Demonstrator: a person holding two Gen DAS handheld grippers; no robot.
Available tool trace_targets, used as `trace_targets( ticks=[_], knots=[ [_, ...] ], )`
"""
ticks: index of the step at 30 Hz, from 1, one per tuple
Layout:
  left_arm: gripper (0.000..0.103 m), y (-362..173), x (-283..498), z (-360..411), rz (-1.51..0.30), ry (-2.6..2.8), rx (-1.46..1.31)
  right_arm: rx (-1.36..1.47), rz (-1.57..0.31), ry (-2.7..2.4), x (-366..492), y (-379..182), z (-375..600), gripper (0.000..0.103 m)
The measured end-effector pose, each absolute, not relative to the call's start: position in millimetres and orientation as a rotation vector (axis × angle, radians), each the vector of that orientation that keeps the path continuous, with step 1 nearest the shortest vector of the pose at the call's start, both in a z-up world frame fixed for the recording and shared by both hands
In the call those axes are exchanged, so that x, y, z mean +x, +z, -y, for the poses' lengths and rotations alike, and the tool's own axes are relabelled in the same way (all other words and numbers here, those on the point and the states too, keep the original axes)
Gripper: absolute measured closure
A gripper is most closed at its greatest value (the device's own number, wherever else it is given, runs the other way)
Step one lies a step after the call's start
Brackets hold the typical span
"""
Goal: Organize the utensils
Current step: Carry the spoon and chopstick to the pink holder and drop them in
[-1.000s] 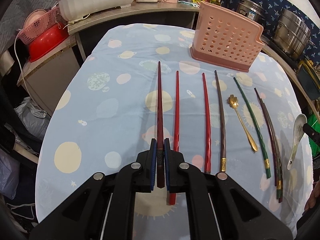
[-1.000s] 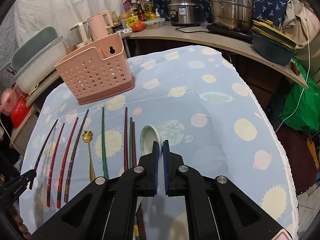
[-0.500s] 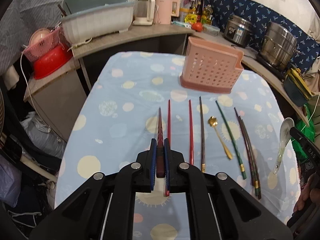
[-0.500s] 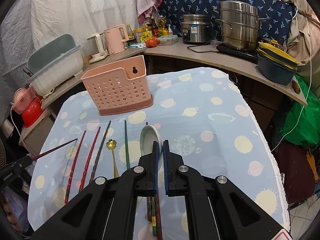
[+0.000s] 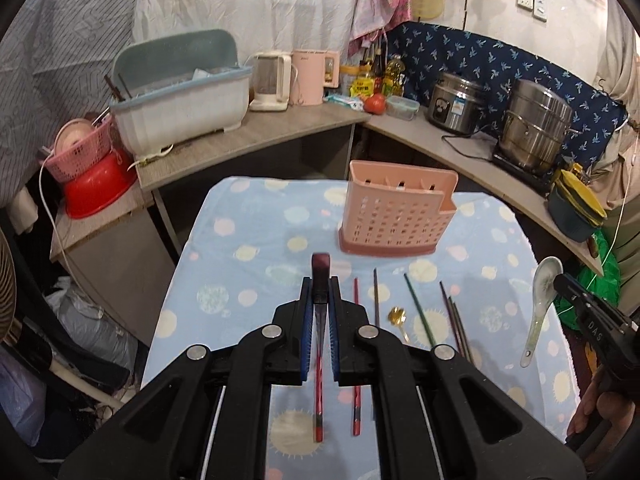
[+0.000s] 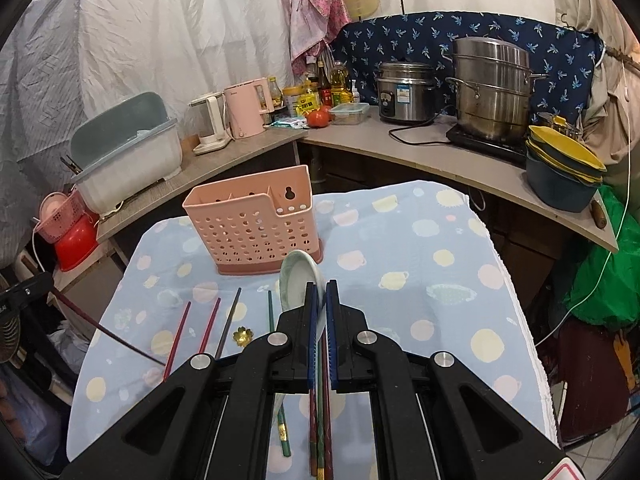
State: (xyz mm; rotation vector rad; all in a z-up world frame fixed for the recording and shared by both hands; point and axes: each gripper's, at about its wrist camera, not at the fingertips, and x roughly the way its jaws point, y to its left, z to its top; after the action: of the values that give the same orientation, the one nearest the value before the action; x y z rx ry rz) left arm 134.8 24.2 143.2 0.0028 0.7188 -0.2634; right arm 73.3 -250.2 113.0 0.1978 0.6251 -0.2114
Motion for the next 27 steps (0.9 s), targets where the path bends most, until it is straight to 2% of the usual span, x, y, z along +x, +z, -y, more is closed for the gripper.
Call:
trace_targets(
  ticks=[19, 27],
  knots=[
    [0.096, 271.6, 244.0, 44.2, -0.487, -0.323, 0.030, 0.113, -0.517, -0.203, 196.1, 169.5, 262.3, 0.098],
    [0.096, 273.4, 295.8, 72.4, -0.477, -0.311, 0.042, 0.034, -0.494, -0.222, 257.6, 166.1, 257.8, 0.098]
  ],
)
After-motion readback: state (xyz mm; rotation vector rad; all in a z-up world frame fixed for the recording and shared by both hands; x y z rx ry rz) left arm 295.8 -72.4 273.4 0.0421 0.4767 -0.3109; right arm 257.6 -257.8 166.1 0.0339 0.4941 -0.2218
